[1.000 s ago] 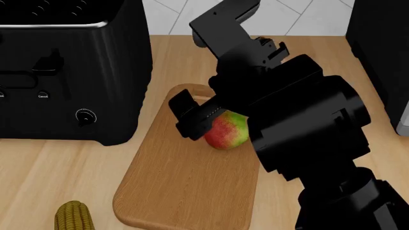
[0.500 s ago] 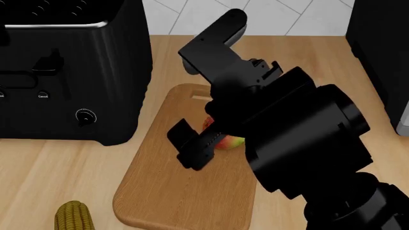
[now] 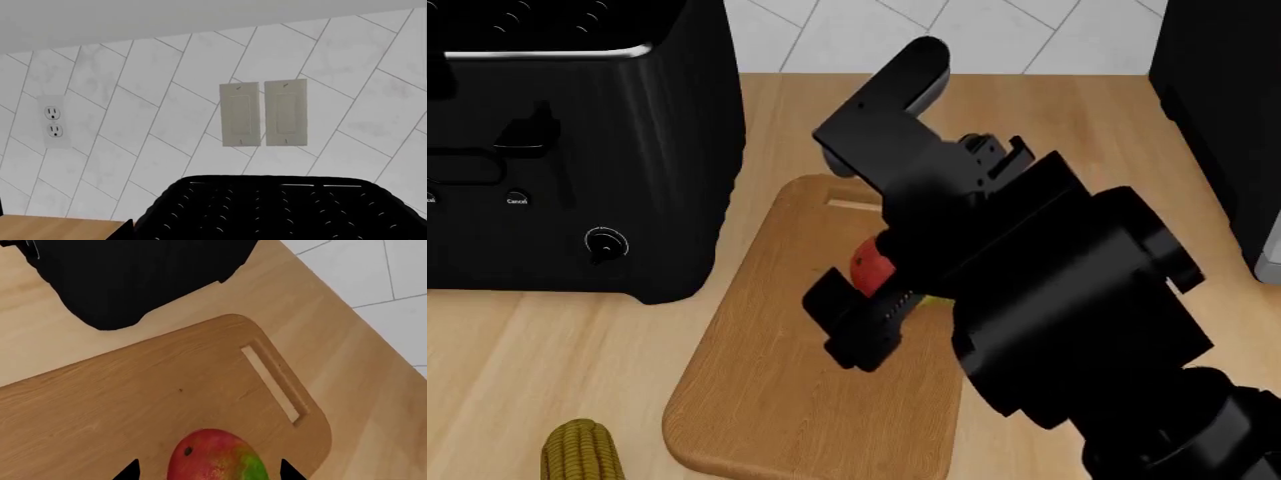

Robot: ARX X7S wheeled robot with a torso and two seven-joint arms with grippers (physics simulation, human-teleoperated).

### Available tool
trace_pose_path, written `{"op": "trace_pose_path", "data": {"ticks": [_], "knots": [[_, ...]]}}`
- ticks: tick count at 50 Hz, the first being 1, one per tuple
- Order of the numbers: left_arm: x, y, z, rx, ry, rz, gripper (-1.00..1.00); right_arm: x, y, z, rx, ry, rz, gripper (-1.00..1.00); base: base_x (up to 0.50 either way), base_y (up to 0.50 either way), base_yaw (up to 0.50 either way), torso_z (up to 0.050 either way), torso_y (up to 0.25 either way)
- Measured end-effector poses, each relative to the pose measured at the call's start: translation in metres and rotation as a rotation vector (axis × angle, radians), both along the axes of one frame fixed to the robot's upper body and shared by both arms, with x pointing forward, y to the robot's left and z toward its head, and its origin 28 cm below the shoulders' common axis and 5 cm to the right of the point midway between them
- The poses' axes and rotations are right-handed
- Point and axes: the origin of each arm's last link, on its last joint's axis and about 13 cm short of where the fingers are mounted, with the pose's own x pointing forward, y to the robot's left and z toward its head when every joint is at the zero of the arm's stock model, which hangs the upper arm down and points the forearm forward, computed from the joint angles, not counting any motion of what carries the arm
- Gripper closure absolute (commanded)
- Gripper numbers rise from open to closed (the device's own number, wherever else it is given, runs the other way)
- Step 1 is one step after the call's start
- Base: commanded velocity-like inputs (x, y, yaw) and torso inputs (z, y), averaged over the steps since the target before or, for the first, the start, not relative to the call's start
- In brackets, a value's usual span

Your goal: Clear the non-vegetable object off the cutting board and place the vegetables onto it.

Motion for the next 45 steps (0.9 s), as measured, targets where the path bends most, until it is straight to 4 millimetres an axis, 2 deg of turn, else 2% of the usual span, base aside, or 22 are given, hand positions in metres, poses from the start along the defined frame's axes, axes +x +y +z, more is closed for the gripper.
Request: {"op": "trace_pose_path", "data": {"ticks": [28,29,45], "knots": [[0.0,-0.001,0.003,0.003,-0.011,-0.002,-1.0,0.014,-0.006,-0.03,0.017,0.055,-0.04,-1.0,0.0,0.0,0.0,0.0,0.0],[0.0,-0.001,0.004,0.002,-0.011,-0.002,-1.0,0.015,-0.006,-0.031,0.018,0.057,-0.041,1.0,0.0,0.0,0.0,0.0,0.0],[0.0,-0.002,0.006,0.0,-0.018,-0.005,-1.0,0.01,-0.009,-0.026,0.019,0.036,-0.06,1.0,0.0,0.0,0.0,0.0,0.0]]}}
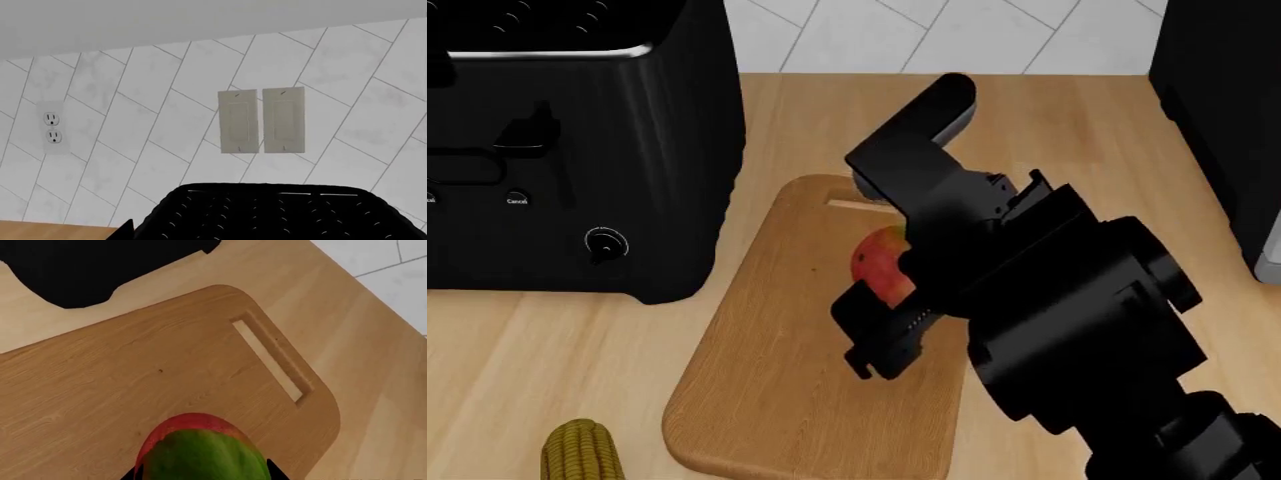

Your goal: Clear the non-vegetable object off the cutting board and place the vegetables onto it.

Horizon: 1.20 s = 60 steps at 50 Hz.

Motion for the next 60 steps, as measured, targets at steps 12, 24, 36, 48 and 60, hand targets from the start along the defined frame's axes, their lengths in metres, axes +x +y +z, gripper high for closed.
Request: {"op": "trace_pose_path", "data": {"ticks": [12,24,36,48,60], "knots": [[-0.003,-0.001,0.003,-0.003,-0.009,-0.003,-1.0,-0.011,-0.005,0.023,-0.017,-0.055,-0.013,1.0,0.0,0.0,0.0,0.0,0.0],[-0.006,0.001,0.007,-0.009,-0.02,-0.001,-1.0,-0.019,-0.018,0.039,-0.035,-0.088,-0.078,1.0,0.0,0.0,0.0,0.0,0.0],[-0.007,0.003,0.011,-0.012,-0.027,0.002,-1.0,-0.022,-0.036,0.052,-0.049,-0.11,-0.182,1.0,0.0,0.0,0.0,0.0,0.0],[-0.009,0.003,0.012,-0.011,-0.031,0.002,-1.0,-0.021,-0.058,0.05,-0.035,-0.119,-0.303,1.0,0.0,0.0,0.0,0.0,0.0],[-0.008,0.003,0.011,-0.01,-0.033,0.002,-1.0,-0.018,-0.079,0.039,-0.01,-0.111,-0.434,1.0,0.0,0.0,0.0,0.0,0.0]]}}
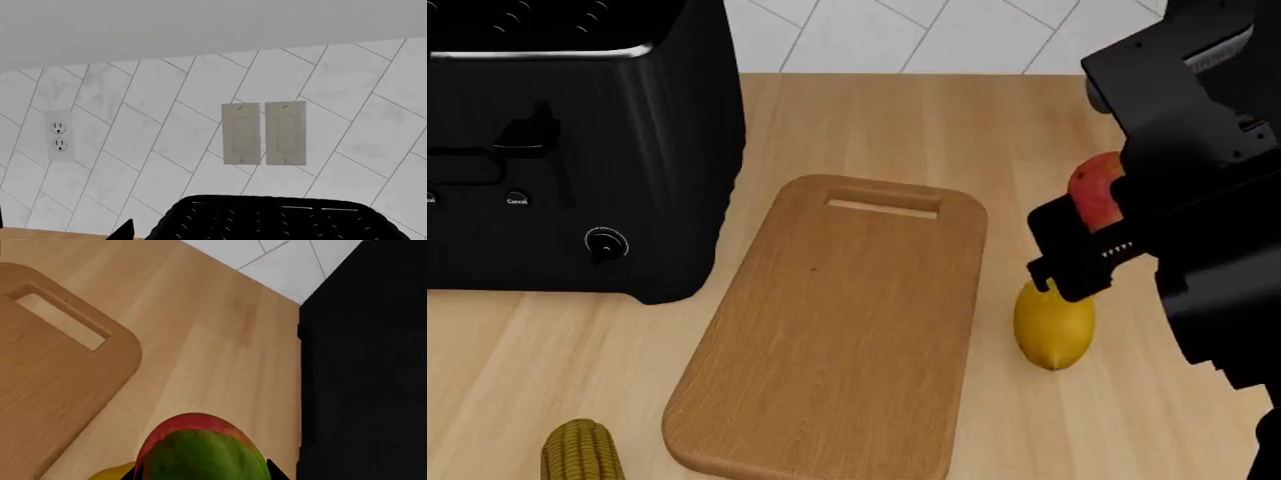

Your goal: Clear the non-vegetable object off the cutting board and place the vegetables onto it.

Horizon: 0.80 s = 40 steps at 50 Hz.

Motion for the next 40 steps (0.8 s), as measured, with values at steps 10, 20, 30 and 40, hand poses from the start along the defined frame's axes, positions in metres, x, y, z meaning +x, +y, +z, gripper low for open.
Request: {"op": "trace_pose_path", "data": {"ticks": [10,20,30,40], "knots": [[0.0,0.0,-0.001,0.0,0.0,0.001,-1.0,0.0,-0.015,-0.012,0.022,0.011,-0.089,1.0,0.0,0.0,0.0,0.0,0.0],[-0.001,0.0,-0.001,0.0,-0.004,0.0,-1.0,-0.001,-0.026,-0.025,0.033,0.03,-0.15,1.0,0.0,0.0,0.0,0.0,0.0],[-0.001,0.001,0.001,-0.001,-0.008,0.0,-1.0,-0.001,-0.032,-0.038,0.044,0.057,-0.182,1.0,0.0,0.0,0.0,0.0,0.0],[-0.002,0.001,0.003,-0.002,-0.013,0.0,-1.0,-0.002,-0.034,-0.048,0.046,0.084,-0.193,1.0,0.0,0.0,0.0,0.0,0.0]]}}
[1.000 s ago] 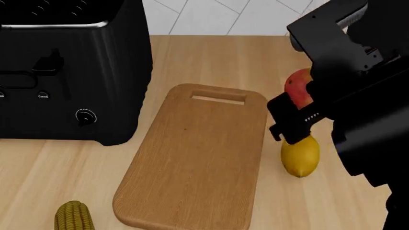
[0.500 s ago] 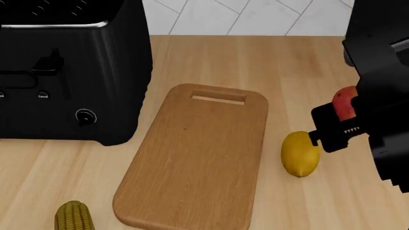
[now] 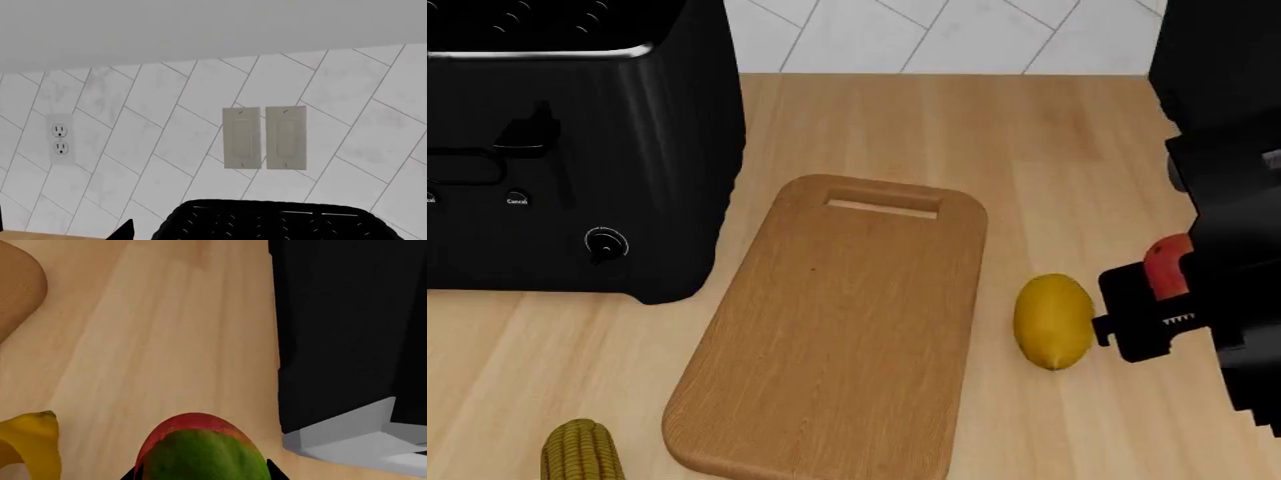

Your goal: Clear the non-vegetable object off the cutting board and place the vegetables onto it.

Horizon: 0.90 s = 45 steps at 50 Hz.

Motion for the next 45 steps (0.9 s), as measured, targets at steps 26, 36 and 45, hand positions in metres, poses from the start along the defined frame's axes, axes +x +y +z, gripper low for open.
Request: {"op": "trace_pose_path", "data": {"ticks": [26,36,45], "knots": [[-0.003,0.001,0.001,-0.002,-0.006,0.001,-1.0,-0.004,-0.003,-0.006,-0.014,0.012,-0.007,-1.0,0.0,0.0,0.0,0.0,0.0],[-0.004,0.001,0.002,-0.003,-0.008,0.001,-1.0,-0.006,0.002,0.009,-0.027,-0.023,0.023,-1.0,0.0,0.0,0.0,0.0,0.0],[-0.005,0.001,0.004,-0.003,-0.011,0.0,-1.0,-0.009,0.008,0.023,-0.04,-0.055,0.06,-1.0,0.0,0.0,0.0,0.0,0.0]]}}
